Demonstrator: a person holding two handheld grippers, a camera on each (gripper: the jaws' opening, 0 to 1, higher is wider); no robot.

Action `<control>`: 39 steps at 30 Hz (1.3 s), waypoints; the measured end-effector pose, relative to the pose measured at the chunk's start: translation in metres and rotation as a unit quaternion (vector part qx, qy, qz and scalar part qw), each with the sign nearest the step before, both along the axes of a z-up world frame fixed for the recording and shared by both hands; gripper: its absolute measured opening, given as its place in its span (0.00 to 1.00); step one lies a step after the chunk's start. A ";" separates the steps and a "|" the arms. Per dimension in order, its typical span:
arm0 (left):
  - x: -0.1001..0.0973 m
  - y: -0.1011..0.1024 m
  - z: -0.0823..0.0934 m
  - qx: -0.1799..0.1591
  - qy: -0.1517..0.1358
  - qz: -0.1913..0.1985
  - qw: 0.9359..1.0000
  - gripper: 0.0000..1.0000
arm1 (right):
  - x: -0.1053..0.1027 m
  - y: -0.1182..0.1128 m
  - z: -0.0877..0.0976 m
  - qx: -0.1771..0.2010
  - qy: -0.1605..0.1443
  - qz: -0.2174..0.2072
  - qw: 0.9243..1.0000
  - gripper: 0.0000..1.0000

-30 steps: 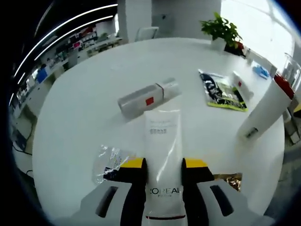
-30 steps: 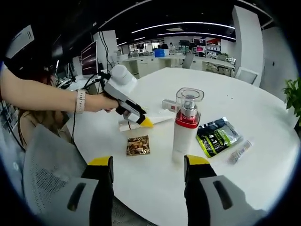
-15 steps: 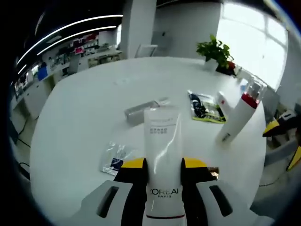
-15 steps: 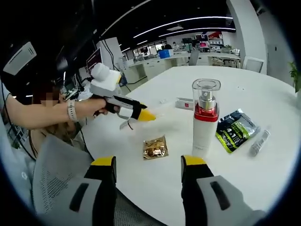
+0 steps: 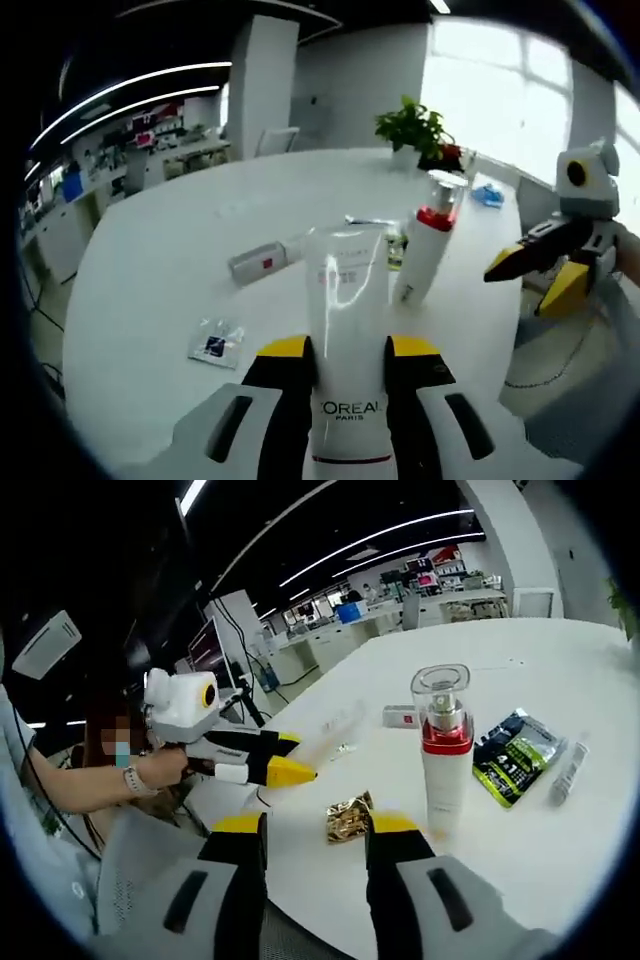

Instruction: Arrange the skincare products in the storage area until every visible bottle or jar stands upright without overlapping.

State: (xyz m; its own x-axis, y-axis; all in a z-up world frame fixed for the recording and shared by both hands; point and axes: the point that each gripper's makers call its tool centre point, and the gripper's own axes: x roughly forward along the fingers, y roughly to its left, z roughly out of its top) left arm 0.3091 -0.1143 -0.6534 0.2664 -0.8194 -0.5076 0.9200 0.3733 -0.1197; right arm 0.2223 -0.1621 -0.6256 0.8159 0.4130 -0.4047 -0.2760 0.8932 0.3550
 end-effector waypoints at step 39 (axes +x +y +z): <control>-0.076 -0.039 0.027 -0.016 -0.126 -0.103 0.987 0.25 | 0.022 -0.003 0.016 0.269 -0.026 -0.097 0.958 0.13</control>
State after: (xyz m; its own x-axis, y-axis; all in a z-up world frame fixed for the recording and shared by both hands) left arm 0.2329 -0.1536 -0.6261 0.2068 -0.8837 -0.4198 0.9780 0.1749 0.1135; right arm 0.2445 -0.1647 -0.6098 0.9113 0.3893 -0.1337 -0.1528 0.6215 0.7683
